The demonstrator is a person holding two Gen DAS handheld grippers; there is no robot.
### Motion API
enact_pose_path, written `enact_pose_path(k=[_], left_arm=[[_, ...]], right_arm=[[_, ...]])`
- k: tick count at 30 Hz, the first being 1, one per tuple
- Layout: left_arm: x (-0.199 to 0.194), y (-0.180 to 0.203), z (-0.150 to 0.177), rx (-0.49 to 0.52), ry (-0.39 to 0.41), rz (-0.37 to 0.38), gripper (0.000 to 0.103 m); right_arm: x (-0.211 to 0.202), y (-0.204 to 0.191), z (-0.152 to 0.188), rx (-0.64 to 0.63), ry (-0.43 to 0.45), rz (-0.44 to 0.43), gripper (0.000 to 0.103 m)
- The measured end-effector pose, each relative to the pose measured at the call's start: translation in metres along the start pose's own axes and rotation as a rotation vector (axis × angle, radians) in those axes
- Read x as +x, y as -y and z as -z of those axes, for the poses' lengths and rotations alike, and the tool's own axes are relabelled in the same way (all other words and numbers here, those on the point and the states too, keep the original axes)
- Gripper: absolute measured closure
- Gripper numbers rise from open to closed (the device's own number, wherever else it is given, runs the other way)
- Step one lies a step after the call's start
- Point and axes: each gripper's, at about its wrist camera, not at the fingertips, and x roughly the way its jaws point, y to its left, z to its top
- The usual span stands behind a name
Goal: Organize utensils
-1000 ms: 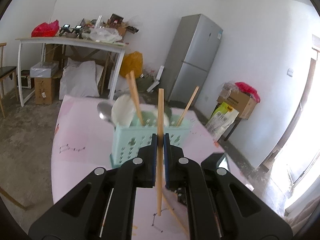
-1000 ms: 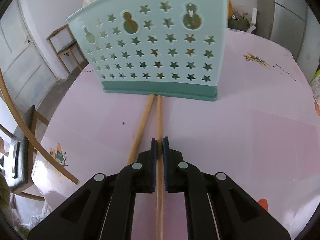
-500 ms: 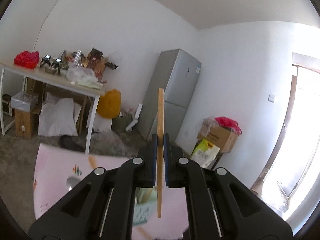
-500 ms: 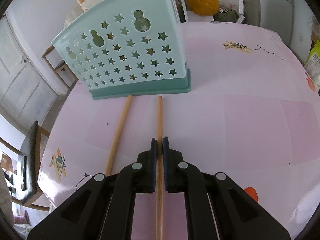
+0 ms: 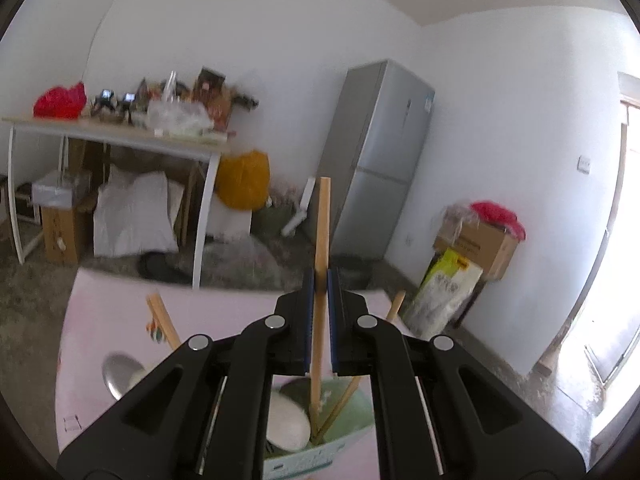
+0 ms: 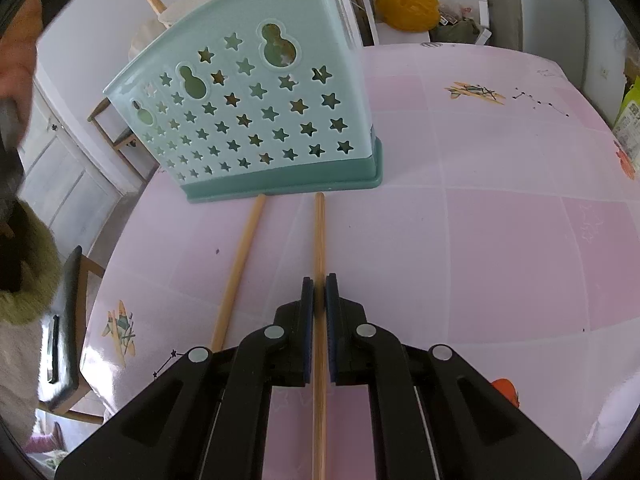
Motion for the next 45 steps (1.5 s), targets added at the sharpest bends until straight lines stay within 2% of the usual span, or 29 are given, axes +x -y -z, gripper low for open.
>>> enact_pose_path(k=[2,6,15,19,24,27,30,36,40,45], left_arm=[[-0.002,-0.002,0.006,-0.015,-0.027,0.015,0.094],[-0.017,-0.007,0.012,-0.022,-0.040,0.031,0.068],[-0.082,-0.017,0.029,-0.007,-0.006,0.029,0.047],[-0.100,-0.029,0.061,-0.032,-0.076,0.011,0.045],[-0.102,-0.045,0.109,-0.049,-0.238,-0.041,0.044],[-0.102,-0.058,0.131,-0.084,-0.313,-0.085,0.044],[-0.104,-0.063,0.145,-0.098,-0.342,-0.124,0.044],[-0.109,-0.063,0.167,-0.096,-0.377,-0.144,0.044],[-0.106,-0.056,0.170,-0.074,-0.386,-0.146,0.044],[-0.102,-0.050,0.167,-0.067,-0.391,-0.141,0.044]], right_arm=[[0.000,-0.001,0.000,0.003,-0.001,-0.001,0.097],[0.000,-0.001,-0.001,0.000,-0.007,0.004,0.097],[0.000,-0.003,-0.003,-0.001,-0.027,0.014,0.097],[0.001,-0.002,-0.006,0.000,-0.046,0.006,0.096],[0.003,-0.006,-0.010,-0.025,-0.073,0.008,0.095],[0.005,-0.012,-0.013,-0.050,-0.082,0.016,0.089],[0.008,-0.019,-0.017,-0.081,-0.090,0.032,0.087],[0.013,-0.028,-0.022,-0.119,-0.086,0.072,0.087],[0.015,-0.034,-0.024,-0.143,-0.076,0.124,0.096],[0.012,-0.035,-0.022,-0.138,-0.057,0.136,0.097]])
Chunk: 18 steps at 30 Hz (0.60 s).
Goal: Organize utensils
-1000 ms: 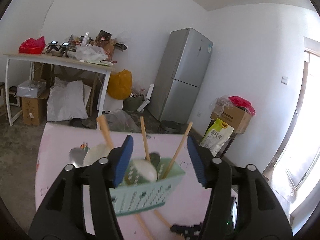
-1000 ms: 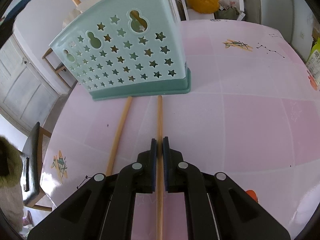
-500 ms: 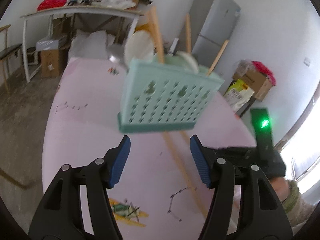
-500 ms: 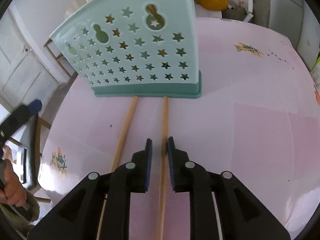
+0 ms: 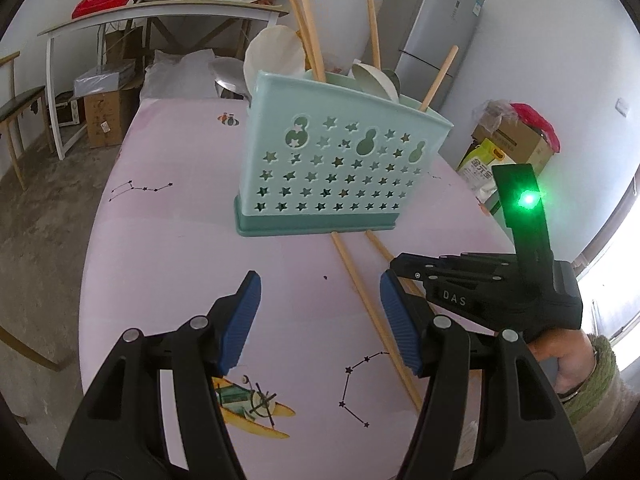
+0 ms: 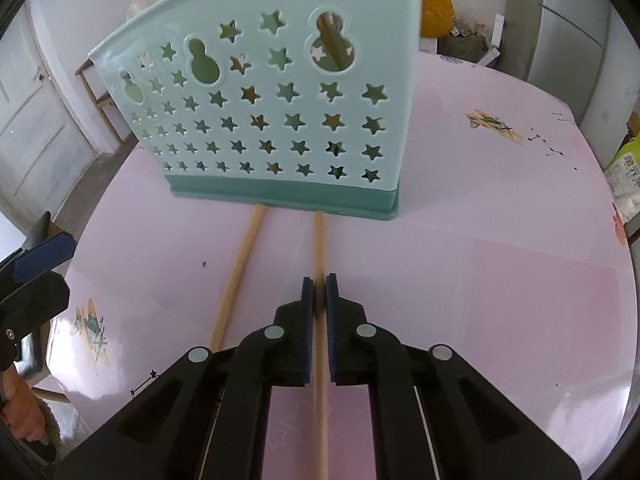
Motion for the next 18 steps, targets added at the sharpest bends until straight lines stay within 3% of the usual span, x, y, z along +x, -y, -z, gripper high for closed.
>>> enact_pose_path(k=[6,11,18], left_arm=[[0.011,0.008,-0.005,0.015,-0.020,0.000,0.045],[0.036,0.016,-0.007,0.012,-0.092,0.003,0.046],[0.077,0.032,-0.010,0.053,-0.193,-0.039,0.065]], right_arm=[[-0.026,0.020,0.000,0.081,0.067,-0.041,0.097],[-0.039,0.030,0.000,0.118,0.094,-0.060,0.097],[-0.045,0.034,-0.001,0.138,0.112,-0.071,0.097]])
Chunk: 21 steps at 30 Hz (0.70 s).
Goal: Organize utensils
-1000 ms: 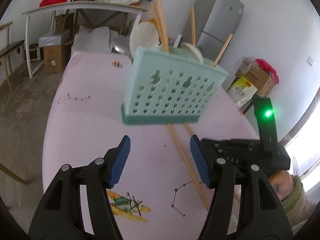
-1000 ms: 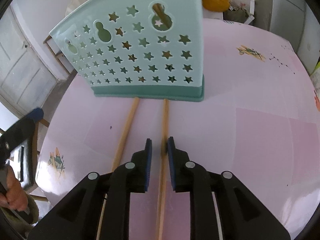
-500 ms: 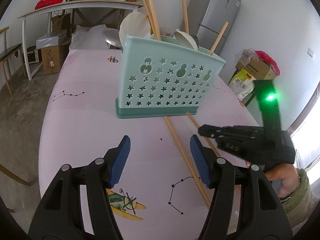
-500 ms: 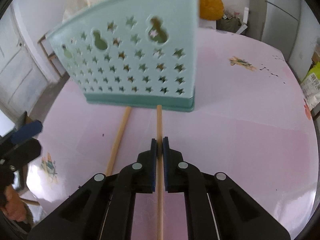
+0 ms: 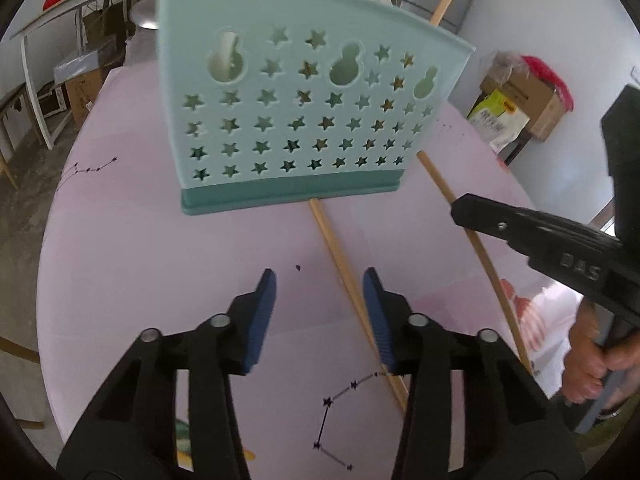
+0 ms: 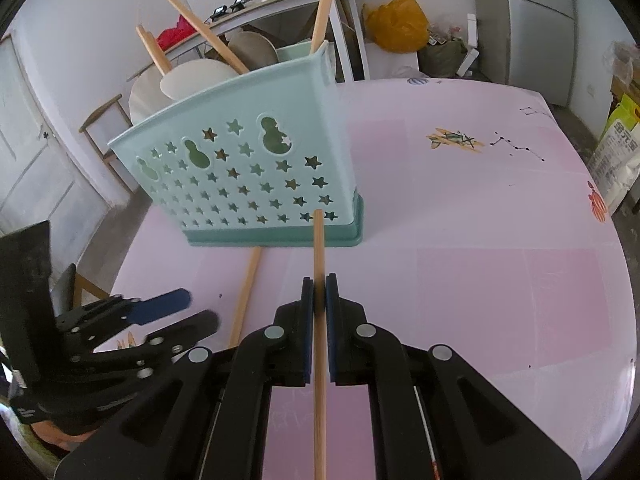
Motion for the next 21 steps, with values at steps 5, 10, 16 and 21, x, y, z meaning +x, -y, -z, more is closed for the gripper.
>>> enact_pose_path(k=[5,10,16,21], left_arm=[[0.012,0.012,-0.006,0.031,-0.029,-0.036,0.069],[0.020,0.014,-0.007,0.032,-0.049,-0.081,0.073],[0.023,0.014,-0.013,-0.004,-0.062,-0.075,0.079],[0.030,0.025,-0.020,0.012,-0.071,-0.092,0.079]], right_arm=[[0.000,0.003,0.000,0.015,0.006,-0.013,0.097],[-0.002,0.006,0.000,0.024,0.020,-0.028,0.097],[-0.007,0.010,0.000,0.032,0.033,-0.046,0.097],[-0.014,0.011,-0.001,0.028,0.043,-0.049,0.097]])
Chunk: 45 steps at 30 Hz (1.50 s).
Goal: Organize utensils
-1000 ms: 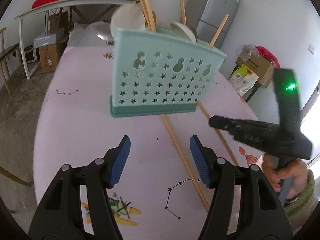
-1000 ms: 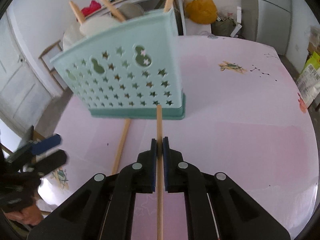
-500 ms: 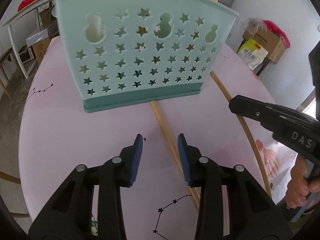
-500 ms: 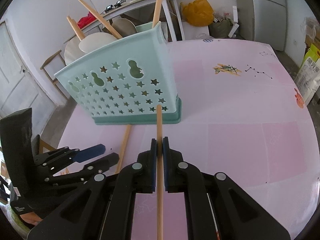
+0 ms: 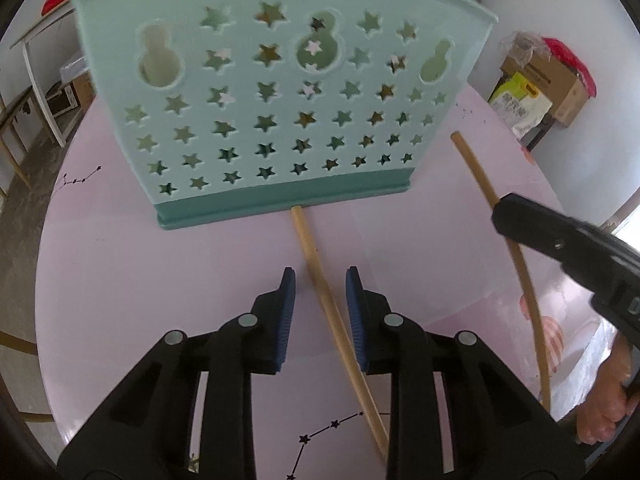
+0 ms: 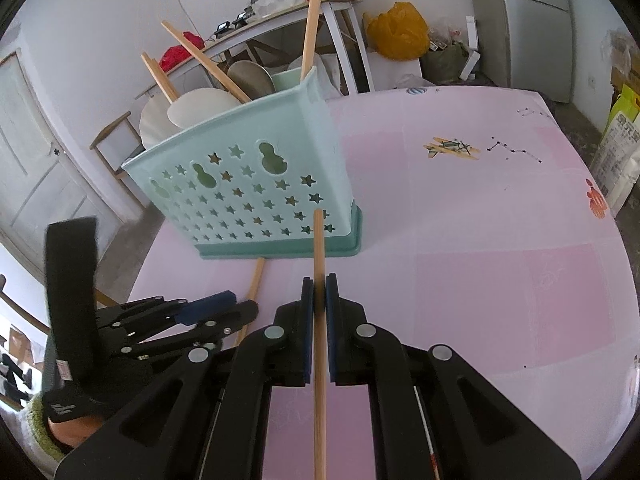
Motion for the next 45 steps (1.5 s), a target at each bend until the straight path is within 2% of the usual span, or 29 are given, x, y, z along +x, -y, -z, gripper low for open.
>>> enact_pose_path(k=[4,6,7,13,21,28,33,39,45], left_arm=[[0.005,0.011,-0.003,0.051,0.018,-0.062,0.080],[0.007,0.015,-0.004,0.062,0.029,-0.081,0.094],[0.007,0.016,-0.005,0.064,0.033,-0.082,0.095],[-0.003,0.003,-0.003,-0.002,0.046,-0.017,0.098],[-0.044,-0.031,0.007,-0.116,0.113,0.133,0.098],[-0.085,-0.070,0.017,-0.204,0.210,0.236,0.098],[-0.115,-0.083,0.018,-0.237,0.302,0.300,0.098],[-0.137,-0.095,0.017,-0.264,0.387,0.335,0.098],[-0.142,-0.094,0.015,-0.279,0.419,0.335,0.098]], right_arm=[[-0.003,0.000,0.001,0.006,0.009,0.002,0.097],[-0.006,0.001,0.001,0.010,0.016,0.002,0.097],[-0.007,0.001,0.001,0.012,0.018,0.003,0.097],[-0.015,0.006,-0.003,0.016,0.034,0.008,0.097],[-0.028,0.004,-0.010,0.018,0.076,0.007,0.097],[-0.036,-0.002,-0.016,0.009,0.096,0.004,0.097],[-0.040,-0.006,-0.017,0.005,0.108,0.001,0.097],[-0.041,-0.006,-0.020,0.012,0.118,-0.013,0.097],[-0.052,-0.007,-0.027,0.023,0.163,-0.064,0.097]])
